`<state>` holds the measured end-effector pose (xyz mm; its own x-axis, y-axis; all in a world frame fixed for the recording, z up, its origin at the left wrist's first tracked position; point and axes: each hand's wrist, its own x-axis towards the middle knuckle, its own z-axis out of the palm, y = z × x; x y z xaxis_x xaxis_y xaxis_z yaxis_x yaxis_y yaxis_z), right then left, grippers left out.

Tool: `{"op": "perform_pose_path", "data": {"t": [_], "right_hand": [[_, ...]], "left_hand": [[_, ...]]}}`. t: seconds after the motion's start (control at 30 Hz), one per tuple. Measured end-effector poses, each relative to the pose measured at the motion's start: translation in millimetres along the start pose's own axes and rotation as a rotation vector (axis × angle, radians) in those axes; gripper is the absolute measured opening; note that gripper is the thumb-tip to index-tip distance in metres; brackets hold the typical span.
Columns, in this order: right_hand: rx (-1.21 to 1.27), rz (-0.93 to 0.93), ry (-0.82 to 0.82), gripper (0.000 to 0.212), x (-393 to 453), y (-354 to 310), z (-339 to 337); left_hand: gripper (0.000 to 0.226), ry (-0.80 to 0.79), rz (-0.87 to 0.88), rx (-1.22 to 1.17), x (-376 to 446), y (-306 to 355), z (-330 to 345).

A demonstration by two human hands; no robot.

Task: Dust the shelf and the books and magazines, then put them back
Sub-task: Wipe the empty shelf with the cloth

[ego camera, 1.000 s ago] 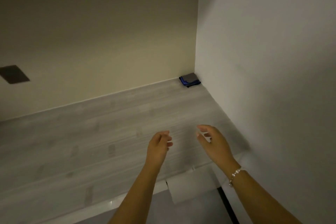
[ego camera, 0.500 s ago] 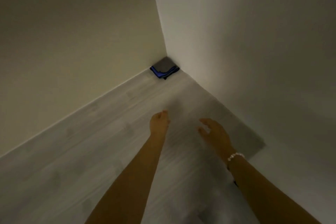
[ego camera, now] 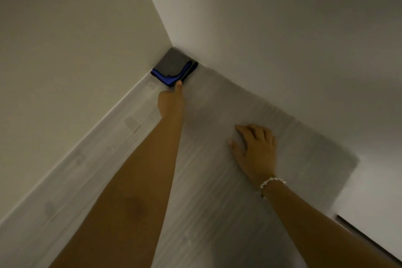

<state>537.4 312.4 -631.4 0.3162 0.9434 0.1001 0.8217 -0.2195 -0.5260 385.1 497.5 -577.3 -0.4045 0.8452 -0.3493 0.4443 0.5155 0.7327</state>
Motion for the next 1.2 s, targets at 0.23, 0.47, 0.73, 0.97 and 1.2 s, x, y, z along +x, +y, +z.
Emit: {"op": "perform_pose_path", "data": {"t": [0.23,0.47,0.73,0.97,1.2], "right_hand": [[-0.057,-0.026,0.03,0.05,-2.2,1.9,3.6],[-0.058,-0.035,0.075,0.049,-1.0,3.0,4.7],[0.057,0.02,-0.075,0.059,1.2,2.7,-5.1],[0.696,0.198,-0.374,0.054,-14.6,-19.7,-66.6],[1.158,0.212,-0.604,0.03,-44.5,-59.5,-140.9]], "left_hand": [[0.053,0.003,-0.029,-0.017,26.4,6.6,13.9],[0.02,-0.045,0.044,-0.102,16.8,9.5,14.2],[0.006,-0.078,0.158,-0.281,-70.2,-15.7,-11.8],[0.011,-0.162,-0.008,-0.625,-164.6,-36.5,-48.5],[0.009,-0.21,0.019,-0.824,-265.5,-23.0,-89.6]]}}
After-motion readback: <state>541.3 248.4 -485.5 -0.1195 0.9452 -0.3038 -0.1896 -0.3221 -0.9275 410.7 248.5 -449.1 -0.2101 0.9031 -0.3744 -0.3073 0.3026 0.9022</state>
